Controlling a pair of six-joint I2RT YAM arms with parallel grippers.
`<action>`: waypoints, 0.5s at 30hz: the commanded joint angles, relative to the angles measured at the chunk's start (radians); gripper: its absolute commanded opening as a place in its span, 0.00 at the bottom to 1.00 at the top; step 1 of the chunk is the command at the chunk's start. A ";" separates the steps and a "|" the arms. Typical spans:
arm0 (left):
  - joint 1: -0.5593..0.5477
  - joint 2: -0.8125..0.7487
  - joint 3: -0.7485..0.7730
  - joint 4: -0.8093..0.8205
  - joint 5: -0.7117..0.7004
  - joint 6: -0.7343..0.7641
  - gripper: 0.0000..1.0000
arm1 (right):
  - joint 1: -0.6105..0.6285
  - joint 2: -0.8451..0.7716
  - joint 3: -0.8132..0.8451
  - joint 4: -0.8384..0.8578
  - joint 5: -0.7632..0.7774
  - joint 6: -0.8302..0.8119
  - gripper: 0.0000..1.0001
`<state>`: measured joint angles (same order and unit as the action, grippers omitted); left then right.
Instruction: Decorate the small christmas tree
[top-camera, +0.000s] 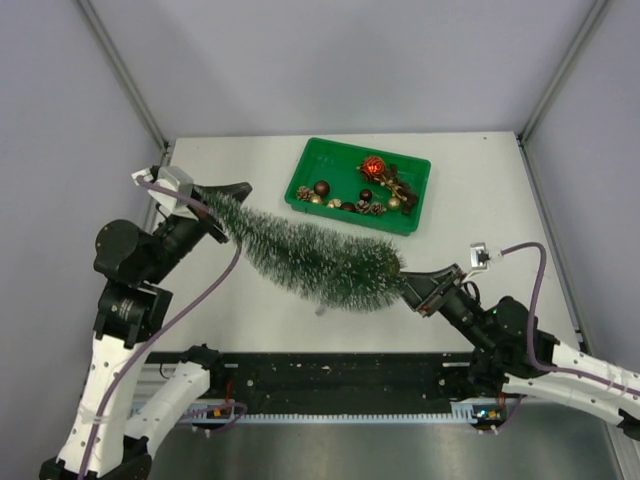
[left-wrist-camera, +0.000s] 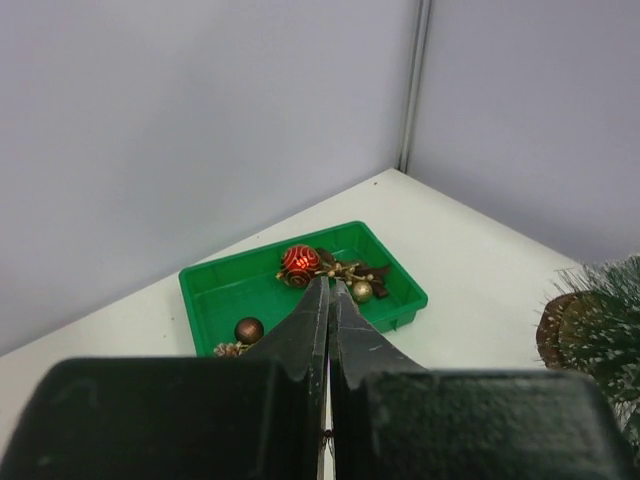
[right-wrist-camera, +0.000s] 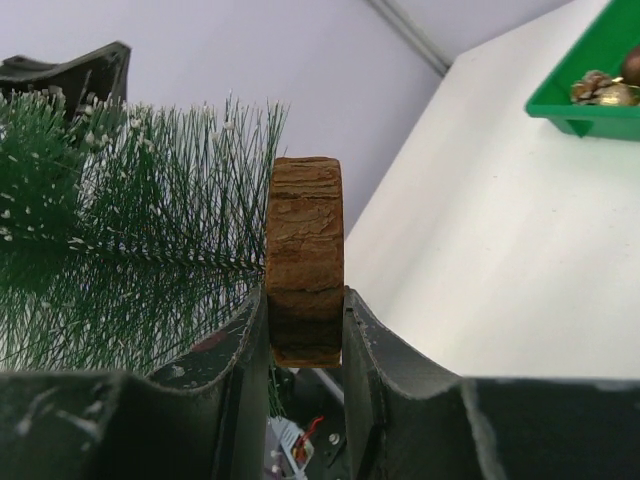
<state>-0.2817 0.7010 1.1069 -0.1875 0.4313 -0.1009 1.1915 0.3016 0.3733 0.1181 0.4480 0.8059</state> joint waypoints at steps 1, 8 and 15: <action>0.006 0.029 0.091 0.097 0.062 -0.078 0.00 | 0.008 -0.054 0.022 0.077 -0.162 -0.036 0.00; 0.006 0.092 0.235 0.085 0.344 -0.201 0.00 | 0.008 -0.090 0.143 -0.116 -0.267 -0.192 0.00; 0.006 0.155 0.373 -0.022 0.558 -0.163 0.00 | 0.008 0.057 0.390 -0.418 -0.201 -0.353 0.00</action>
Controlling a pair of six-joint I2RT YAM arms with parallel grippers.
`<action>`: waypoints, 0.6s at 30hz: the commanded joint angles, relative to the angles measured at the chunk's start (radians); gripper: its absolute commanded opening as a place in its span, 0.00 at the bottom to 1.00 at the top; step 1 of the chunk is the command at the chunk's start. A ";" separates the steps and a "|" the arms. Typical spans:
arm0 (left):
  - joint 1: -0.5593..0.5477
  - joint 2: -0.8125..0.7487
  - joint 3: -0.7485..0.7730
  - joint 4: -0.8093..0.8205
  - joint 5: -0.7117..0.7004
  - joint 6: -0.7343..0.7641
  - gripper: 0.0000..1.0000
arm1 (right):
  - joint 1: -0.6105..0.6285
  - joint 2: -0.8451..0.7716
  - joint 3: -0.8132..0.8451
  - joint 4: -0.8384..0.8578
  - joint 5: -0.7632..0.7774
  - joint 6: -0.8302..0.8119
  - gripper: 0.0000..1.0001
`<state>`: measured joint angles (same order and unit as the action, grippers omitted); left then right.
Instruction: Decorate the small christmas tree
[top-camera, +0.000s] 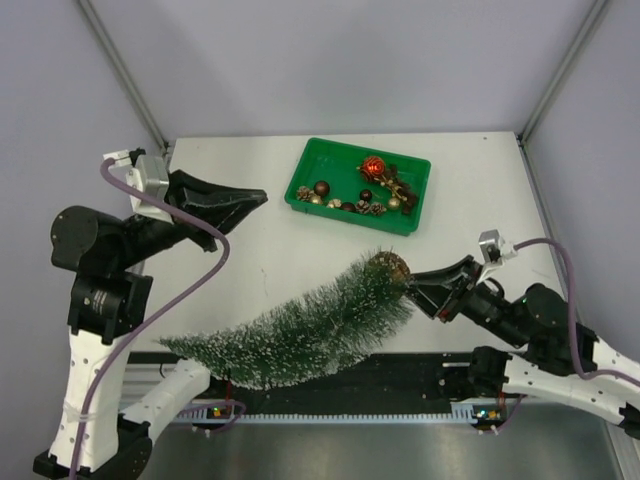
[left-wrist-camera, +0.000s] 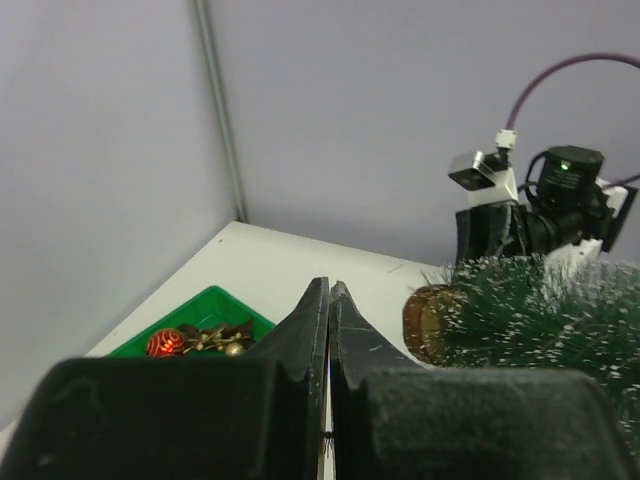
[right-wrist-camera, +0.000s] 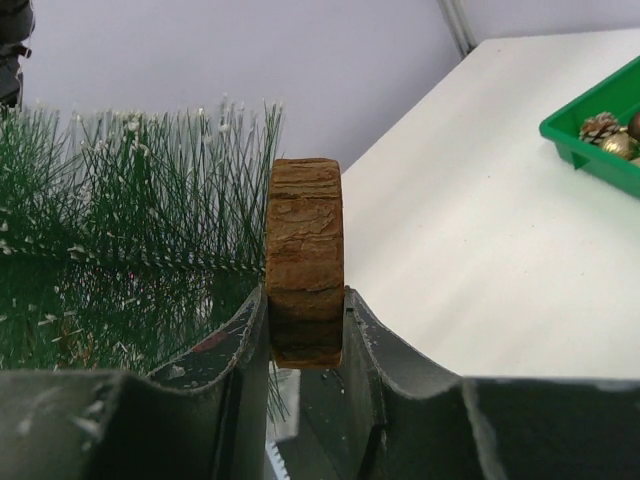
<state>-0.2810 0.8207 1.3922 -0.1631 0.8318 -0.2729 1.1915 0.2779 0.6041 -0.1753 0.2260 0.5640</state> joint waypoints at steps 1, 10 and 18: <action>0.005 0.043 0.111 -0.070 0.170 0.030 0.00 | 0.008 0.110 0.190 -0.169 0.057 -0.119 0.00; 0.005 0.049 0.247 -0.246 0.156 0.264 0.00 | 0.010 0.244 0.332 -0.349 0.321 -0.125 0.00; 0.005 0.038 0.261 -0.358 0.145 0.425 0.00 | 0.008 0.224 0.370 -0.411 0.489 -0.078 0.00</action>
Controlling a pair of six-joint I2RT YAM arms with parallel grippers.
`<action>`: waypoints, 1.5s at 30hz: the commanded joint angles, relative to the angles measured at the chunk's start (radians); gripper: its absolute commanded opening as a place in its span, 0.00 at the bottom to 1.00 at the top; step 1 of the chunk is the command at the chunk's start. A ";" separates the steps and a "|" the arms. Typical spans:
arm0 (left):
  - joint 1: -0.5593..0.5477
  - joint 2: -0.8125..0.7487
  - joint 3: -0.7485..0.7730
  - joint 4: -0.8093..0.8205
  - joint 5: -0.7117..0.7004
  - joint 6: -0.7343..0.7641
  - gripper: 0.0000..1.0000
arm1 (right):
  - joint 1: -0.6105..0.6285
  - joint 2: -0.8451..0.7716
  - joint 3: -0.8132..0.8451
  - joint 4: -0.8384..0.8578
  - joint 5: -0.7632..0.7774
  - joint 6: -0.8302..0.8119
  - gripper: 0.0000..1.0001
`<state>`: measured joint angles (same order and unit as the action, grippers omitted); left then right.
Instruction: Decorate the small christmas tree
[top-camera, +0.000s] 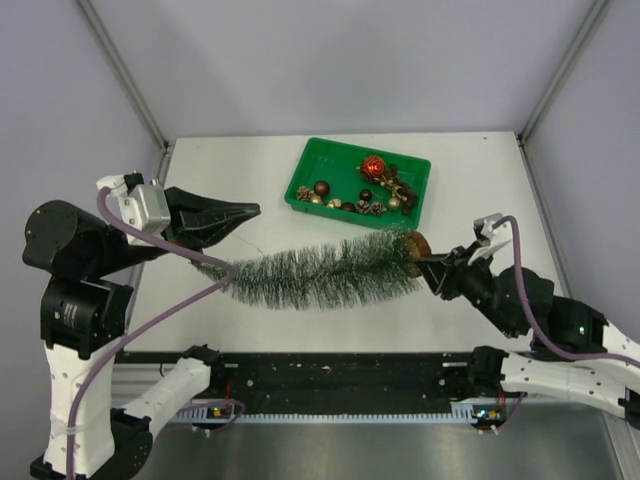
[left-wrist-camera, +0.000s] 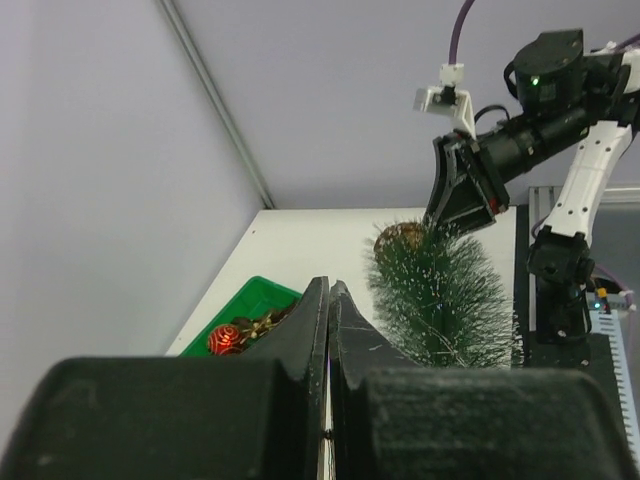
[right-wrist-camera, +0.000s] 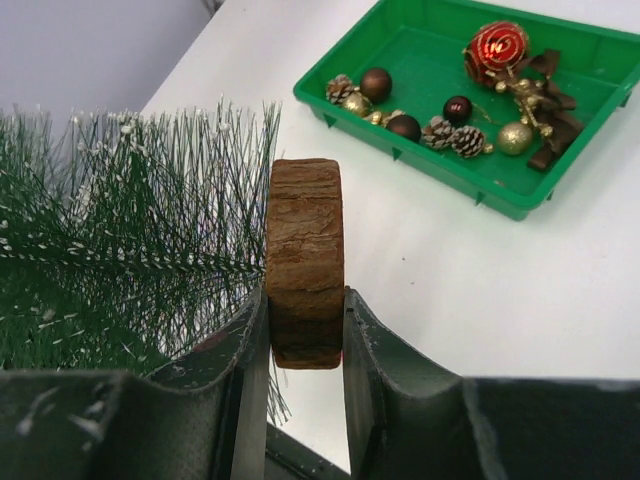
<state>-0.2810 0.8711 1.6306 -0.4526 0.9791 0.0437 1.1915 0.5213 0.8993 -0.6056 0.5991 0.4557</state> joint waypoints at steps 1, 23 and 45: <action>0.005 -0.017 0.014 -0.072 -0.003 0.116 0.00 | 0.008 -0.027 0.072 0.030 0.122 0.038 0.00; 0.005 -0.239 -0.373 0.246 -0.390 -0.108 0.00 | 0.008 -0.236 -0.157 0.326 0.197 0.218 0.00; 0.005 -0.159 -0.486 0.351 -0.602 -0.433 0.00 | 0.010 -0.414 -0.151 0.290 -0.024 0.051 0.00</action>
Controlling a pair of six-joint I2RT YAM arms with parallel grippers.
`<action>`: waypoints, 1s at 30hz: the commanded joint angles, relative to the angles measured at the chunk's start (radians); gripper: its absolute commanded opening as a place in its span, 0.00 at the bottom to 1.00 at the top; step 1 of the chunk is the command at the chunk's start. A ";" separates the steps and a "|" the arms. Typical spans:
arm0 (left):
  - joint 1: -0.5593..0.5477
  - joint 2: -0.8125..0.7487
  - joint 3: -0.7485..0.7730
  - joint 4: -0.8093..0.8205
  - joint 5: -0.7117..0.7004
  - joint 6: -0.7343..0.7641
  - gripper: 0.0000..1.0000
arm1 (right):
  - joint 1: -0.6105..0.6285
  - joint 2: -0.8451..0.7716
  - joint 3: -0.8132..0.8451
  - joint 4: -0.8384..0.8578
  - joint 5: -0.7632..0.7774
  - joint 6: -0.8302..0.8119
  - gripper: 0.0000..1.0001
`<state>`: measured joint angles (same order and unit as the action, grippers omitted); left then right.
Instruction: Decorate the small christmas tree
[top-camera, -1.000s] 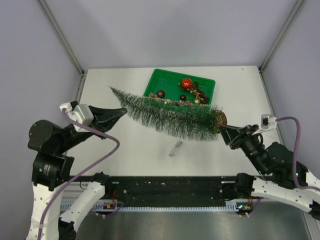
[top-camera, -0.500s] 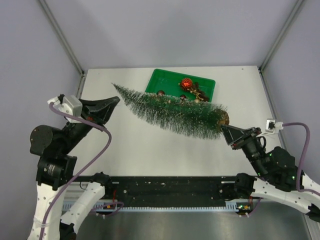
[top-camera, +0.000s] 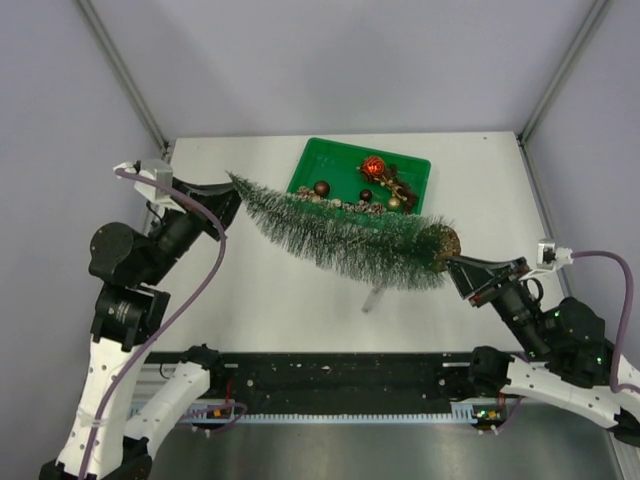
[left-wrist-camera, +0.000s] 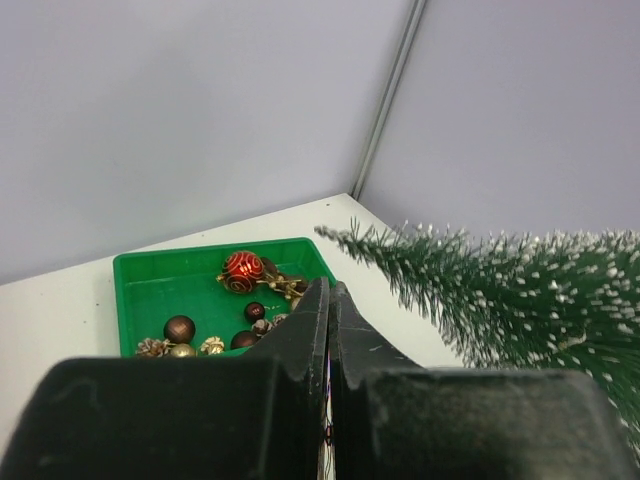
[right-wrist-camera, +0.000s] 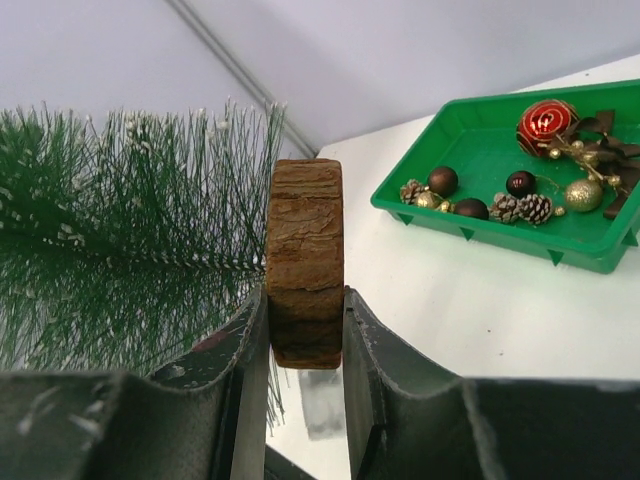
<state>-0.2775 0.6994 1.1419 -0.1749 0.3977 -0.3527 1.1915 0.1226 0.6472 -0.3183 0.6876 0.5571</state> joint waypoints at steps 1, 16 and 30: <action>0.001 0.017 0.005 0.083 -0.001 -0.034 0.00 | 0.008 -0.015 0.121 -0.025 -0.132 -0.062 0.00; 0.001 0.081 0.162 0.141 0.509 0.029 0.07 | 0.010 0.304 0.416 -0.426 -0.091 -0.128 0.00; 0.001 -0.003 0.058 0.036 0.612 0.109 0.05 | 0.010 0.380 0.184 -0.259 -0.089 0.173 0.00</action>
<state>-0.2775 0.7414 1.2629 -0.0868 0.9741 -0.2985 1.1919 0.4736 0.8940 -0.7120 0.6262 0.6121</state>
